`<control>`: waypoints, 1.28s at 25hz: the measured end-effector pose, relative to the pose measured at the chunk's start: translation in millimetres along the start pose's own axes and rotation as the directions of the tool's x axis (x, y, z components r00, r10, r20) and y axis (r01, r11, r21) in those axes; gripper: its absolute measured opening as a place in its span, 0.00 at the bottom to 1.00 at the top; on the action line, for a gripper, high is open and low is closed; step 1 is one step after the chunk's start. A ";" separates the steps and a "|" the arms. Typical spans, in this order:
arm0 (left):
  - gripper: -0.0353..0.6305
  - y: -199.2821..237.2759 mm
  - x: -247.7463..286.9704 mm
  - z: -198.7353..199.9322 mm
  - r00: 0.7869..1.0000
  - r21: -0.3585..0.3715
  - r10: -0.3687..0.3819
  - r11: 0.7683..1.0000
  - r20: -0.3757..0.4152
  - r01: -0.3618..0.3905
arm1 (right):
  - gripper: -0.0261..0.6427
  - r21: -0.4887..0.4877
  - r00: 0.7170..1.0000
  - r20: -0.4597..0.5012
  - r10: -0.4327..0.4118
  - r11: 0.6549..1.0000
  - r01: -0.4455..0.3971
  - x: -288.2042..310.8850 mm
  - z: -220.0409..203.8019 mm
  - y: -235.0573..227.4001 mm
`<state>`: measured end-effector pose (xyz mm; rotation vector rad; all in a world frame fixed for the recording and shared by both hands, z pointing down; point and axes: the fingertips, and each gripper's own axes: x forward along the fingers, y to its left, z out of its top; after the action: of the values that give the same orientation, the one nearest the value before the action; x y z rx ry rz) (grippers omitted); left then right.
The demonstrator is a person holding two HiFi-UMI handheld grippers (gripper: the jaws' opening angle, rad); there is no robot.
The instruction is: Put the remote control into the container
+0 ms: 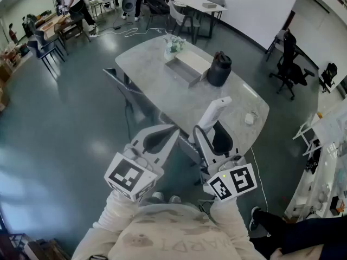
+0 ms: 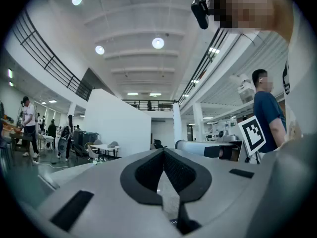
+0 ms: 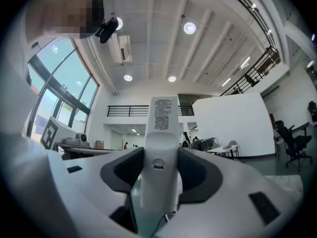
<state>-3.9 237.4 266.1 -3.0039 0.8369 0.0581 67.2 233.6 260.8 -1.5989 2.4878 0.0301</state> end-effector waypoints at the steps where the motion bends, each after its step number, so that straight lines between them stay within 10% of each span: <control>1: 0.07 1.4 -0.6 -0.7 1.000 -0.002 0.003 1.000 0.003 -0.003 | 0.37 0.001 1.000 0.001 0.001 1.000 -0.001 0.7 -0.4 0.6; 32: 0.07 26.4 -30.2 -2.3 0.999 -0.010 -0.033 0.999 0.042 0.033 | 0.36 0.050 0.999 -0.040 -0.022 0.998 0.024 27.6 -11.8 17.5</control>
<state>-43.3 230.4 269.4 -3.0137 0.7856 0.1247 38.6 214.7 266.4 -1.6227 2.4782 -0.0680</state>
